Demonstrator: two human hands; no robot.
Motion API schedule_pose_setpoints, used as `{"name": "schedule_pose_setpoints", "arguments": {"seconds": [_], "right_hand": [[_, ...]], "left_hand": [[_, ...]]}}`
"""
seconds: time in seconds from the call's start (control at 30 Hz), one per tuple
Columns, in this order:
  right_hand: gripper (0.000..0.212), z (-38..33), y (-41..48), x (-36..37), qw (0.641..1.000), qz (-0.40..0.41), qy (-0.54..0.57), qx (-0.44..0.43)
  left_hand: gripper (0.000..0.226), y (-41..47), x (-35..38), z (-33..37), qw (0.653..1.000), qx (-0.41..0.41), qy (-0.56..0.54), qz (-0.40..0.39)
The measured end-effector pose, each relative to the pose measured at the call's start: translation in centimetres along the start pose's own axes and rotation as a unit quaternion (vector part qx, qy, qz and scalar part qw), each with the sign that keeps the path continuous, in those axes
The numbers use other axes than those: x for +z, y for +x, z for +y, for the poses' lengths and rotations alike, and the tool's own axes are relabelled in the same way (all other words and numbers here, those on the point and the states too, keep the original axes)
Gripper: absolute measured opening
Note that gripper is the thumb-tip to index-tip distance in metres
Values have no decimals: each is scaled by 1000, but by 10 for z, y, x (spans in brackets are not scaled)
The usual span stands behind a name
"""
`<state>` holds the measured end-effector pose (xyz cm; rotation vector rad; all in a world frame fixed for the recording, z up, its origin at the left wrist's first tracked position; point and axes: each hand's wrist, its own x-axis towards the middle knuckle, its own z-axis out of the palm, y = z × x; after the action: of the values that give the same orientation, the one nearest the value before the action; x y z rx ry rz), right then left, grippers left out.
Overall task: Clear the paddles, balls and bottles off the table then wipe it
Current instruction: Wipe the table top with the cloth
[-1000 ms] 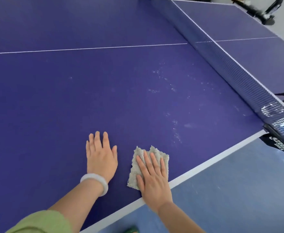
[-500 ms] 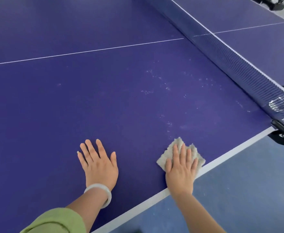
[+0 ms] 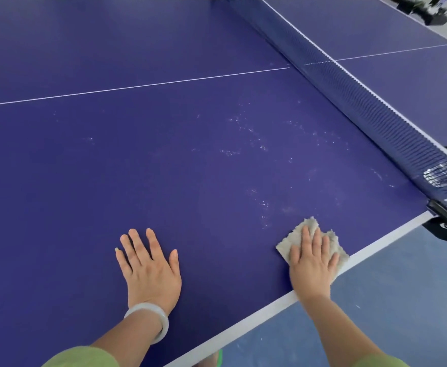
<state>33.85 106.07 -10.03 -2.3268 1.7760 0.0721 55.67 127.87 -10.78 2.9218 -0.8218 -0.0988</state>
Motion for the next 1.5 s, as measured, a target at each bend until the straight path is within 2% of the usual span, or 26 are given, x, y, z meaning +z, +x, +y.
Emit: {"name": "schedule_pose_setpoints", "arguments": {"seconds": [0.07,0.13,0.23,0.33,0.37,0.4,0.5,0.57,0.6,0.63,0.7,0.8,0.83,0.9,0.93,0.97,1.07,1.13,1.2,1.3,1.43,1.5], "right_hand": [[59,-34,-20,7,998,34,-4,-54],[57,-67,-44,15,980,27,-17,-197],[55,-92,-58,18,917,0,-48,-395],[56,-77,-21,9,870,-2,-77,-487],[55,-66,-3,6,875,-2,-90,-475],[55,-53,17,4,897,3,-89,-432],[53,-23,68,-7,982,-4,-48,-180],[53,-25,72,-10,997,-16,-28,-63],[53,-34,66,-8,998,-7,-30,-62],[54,-46,55,-5,994,8,-35,-101],[57,-76,29,1,971,10,-37,-237],[57,-111,4,6,884,-29,-71,-460],[57,-118,10,3,861,-38,-72,-501],[56,-116,37,0,842,-30,-83,-533],[56,-109,53,1,849,-24,-94,-519],[55,-99,69,0,873,-18,-98,-478],[59,-63,108,-6,963,3,-60,-262],[62,-55,109,-7,984,-10,-34,-174],[62,-62,90,-7,985,-5,-24,-172],[61,-70,65,1,972,-15,-25,-234],[60,-66,70,3,964,1,-33,-264],[59,-68,71,3,958,1,-42,-282]], "left_hand": [[74,-1,0,0,1000,1,0,1],[73,-1,1,1,1000,0,-4,2],[73,0,-1,3,1000,-1,-2,1],[72,0,-3,3,1000,-2,7,-7],[73,0,-3,2,1000,-2,11,-8],[73,-1,-3,2,1000,0,14,-7],[73,-1,-3,3,1000,-4,20,-6],[72,-1,-5,4,1000,-4,24,-10],[72,-1,-5,5,1000,-6,26,-14],[72,-1,-6,5,999,-8,28,-17],[72,0,-8,6,999,-13,31,-26],[72,0,-10,7,999,-17,38,-34],[72,1,-11,8,998,-20,40,-34],[72,1,-11,8,998,-23,45,-37],[72,1,-12,8,998,-25,47,-38],[72,1,-12,8,998,-26,48,-38],[72,0,-14,7,998,-21,49,-36],[72,1,-14,7,998,-19,49,-32],[72,1,-15,8,998,-18,48,-31],[72,0,-13,7,999,-13,37,-28],[70,7,-16,12,1000,-24,0,-3],[65,15,-22,27,1000,10,-20,2]]}}
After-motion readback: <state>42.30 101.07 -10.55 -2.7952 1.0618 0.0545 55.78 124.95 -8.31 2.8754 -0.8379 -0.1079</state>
